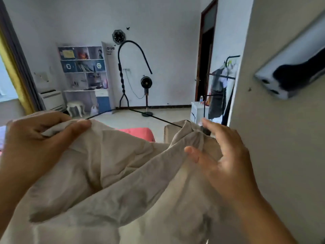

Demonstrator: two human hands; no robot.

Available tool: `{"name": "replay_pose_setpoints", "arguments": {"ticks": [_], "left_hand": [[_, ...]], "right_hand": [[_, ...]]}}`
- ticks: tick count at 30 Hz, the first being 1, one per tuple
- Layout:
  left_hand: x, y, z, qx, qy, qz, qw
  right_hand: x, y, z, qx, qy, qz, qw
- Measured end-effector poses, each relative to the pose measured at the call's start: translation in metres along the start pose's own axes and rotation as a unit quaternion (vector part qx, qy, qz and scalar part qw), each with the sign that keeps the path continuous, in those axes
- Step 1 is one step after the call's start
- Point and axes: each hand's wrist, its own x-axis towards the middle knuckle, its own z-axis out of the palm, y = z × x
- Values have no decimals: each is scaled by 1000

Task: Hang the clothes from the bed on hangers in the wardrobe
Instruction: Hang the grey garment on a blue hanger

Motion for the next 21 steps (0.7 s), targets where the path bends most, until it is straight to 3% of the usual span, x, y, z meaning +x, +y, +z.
{"name": "replay_pose_setpoints", "arguments": {"ticks": [5, 10, 21], "left_hand": [[1, 126, 81, -53, -26, 64, 996], [-21, 234, 151, -174, -42, 109, 978], [-37, 379, 287, -277, -87, 193, 937]], "right_hand": [[8, 20, -107, -74, 40, 21, 996], [10, 51, -213, -149, 79, 50, 984], [2, 100, -385, -250, 208, 101, 940]]}}
